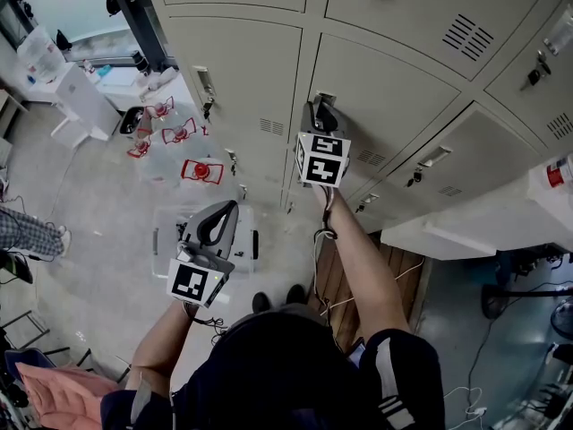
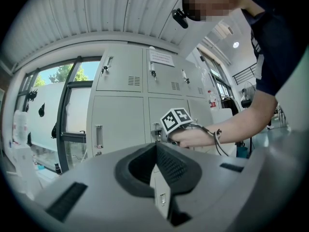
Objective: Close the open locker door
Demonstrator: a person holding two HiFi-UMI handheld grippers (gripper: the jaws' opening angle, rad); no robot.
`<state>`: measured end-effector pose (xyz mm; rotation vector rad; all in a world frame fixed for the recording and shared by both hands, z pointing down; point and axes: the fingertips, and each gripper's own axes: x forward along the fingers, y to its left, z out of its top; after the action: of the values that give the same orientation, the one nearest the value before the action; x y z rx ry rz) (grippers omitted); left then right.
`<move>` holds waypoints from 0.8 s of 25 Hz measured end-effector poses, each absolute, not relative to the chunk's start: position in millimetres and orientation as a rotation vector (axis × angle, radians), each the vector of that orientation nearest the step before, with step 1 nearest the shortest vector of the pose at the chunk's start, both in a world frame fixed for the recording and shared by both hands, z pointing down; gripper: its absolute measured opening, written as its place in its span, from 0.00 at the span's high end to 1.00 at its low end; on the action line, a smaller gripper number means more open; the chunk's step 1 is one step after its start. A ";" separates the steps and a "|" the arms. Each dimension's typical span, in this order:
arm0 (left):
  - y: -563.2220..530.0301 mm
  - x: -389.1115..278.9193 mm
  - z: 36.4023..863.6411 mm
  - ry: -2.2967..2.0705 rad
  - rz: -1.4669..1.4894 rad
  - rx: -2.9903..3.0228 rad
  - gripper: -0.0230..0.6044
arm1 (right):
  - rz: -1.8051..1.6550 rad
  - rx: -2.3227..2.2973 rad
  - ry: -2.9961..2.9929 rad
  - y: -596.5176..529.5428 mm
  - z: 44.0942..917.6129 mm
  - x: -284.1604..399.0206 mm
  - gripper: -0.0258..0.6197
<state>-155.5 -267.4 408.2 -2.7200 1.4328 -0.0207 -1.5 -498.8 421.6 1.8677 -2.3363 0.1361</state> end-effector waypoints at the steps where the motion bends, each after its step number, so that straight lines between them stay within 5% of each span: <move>1: -267.3 -154.8 407.5 1.431 -0.019 -2.720 0.96 | 0.135 1.869 -2.336 -498.7 421.7 -1.5 0.85; 20: -264.2 -153.8 405.2 1.440 -0.030 -2.707 0.96 | 0.112 1.847 -2.340 -495.4 421.6 -2.3 0.85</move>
<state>-153.8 -264.2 405.2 -2.7070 1.4398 -0.0295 -2.3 -495.4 421.6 1.8471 -2.3402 0.1118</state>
